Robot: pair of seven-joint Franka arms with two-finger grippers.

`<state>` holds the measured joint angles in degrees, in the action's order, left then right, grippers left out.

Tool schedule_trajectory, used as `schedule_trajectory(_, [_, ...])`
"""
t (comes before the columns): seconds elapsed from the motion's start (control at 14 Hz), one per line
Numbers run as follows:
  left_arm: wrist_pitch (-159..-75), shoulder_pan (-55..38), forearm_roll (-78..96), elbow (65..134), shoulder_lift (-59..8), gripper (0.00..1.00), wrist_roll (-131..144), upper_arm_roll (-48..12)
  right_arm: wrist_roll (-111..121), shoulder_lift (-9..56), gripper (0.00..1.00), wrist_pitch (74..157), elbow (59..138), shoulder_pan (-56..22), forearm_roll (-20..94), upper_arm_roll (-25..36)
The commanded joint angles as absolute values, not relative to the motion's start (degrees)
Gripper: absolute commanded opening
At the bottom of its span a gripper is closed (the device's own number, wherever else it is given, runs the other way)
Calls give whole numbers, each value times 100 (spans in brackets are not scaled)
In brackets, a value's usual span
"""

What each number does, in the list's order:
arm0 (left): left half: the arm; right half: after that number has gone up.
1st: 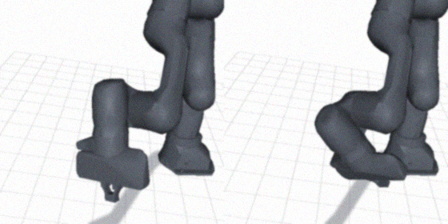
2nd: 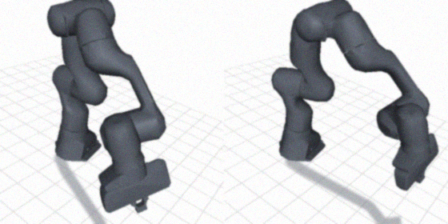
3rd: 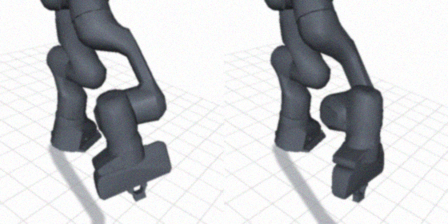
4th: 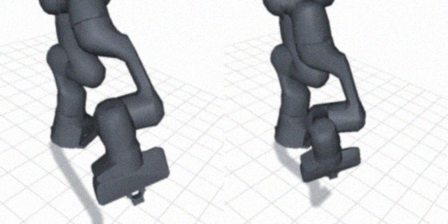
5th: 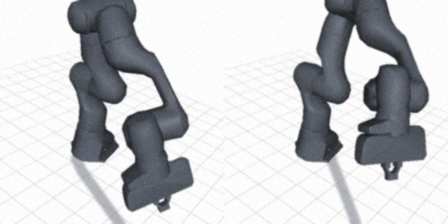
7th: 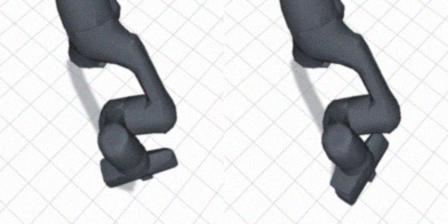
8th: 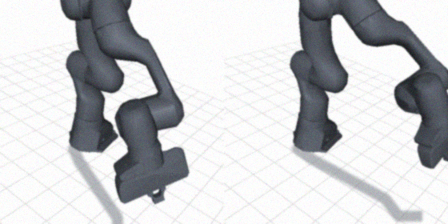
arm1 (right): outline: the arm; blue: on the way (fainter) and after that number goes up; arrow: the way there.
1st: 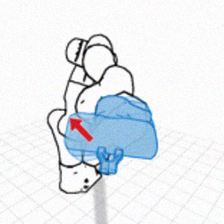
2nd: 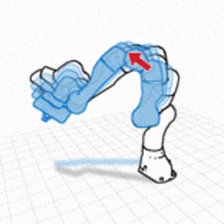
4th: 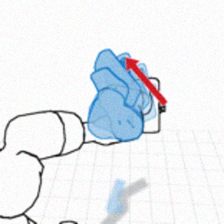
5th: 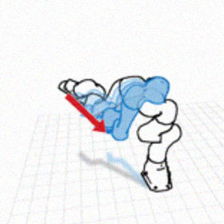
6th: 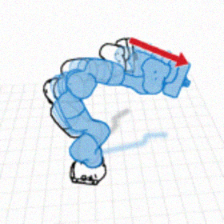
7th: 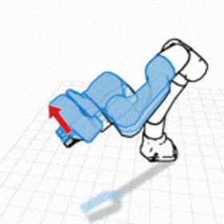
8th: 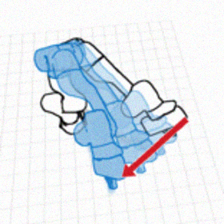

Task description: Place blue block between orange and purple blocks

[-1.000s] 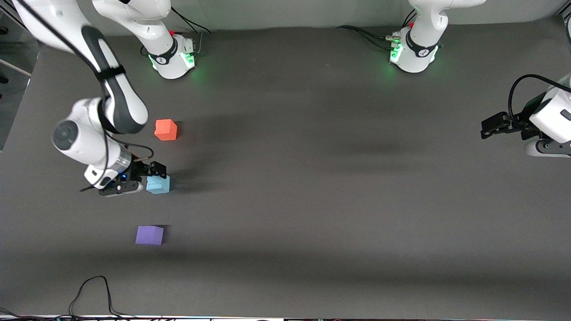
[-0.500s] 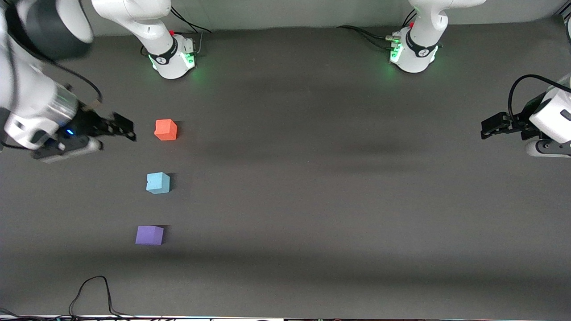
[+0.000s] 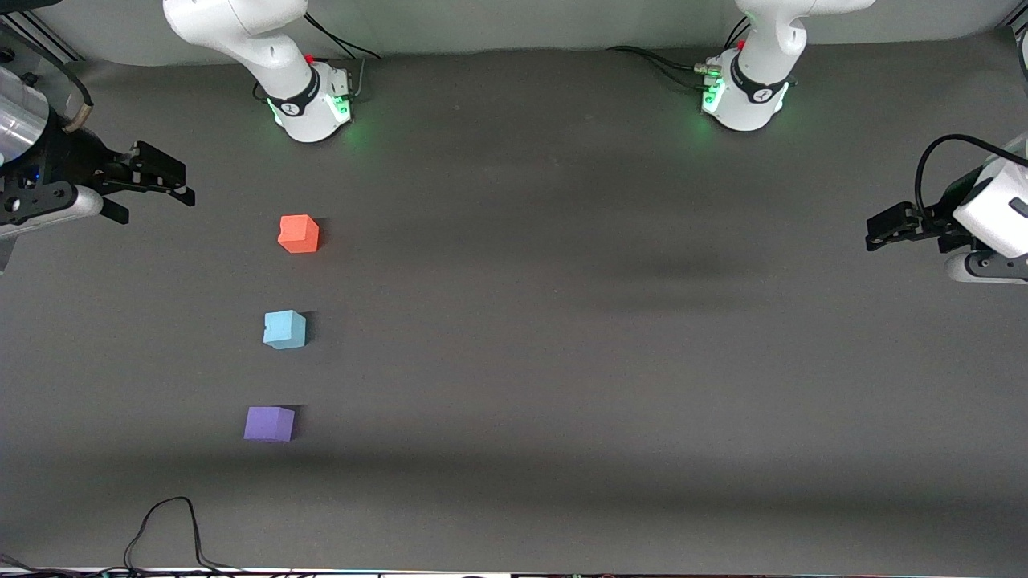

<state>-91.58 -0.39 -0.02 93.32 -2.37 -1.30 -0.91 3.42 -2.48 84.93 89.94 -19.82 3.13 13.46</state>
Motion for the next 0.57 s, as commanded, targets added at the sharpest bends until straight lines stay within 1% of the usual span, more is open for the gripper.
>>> schedule_trajectory(0.0, [-9229,-70,-88,9378,-202,100,-105,-88,167,-202,100,8805,9262,-2329,114,1660])
schedule_trajectory(0.14, [-9229,-70,-88,9378,-202,100,-105,-88,176,-281,100,9113,9579,-2329,114,1670])
schedule_trajectory(0.5, [-9229,-79,-88,9387,-202,100,-105,-88,141,-272,100,9132,9589,-2294,185,1784])
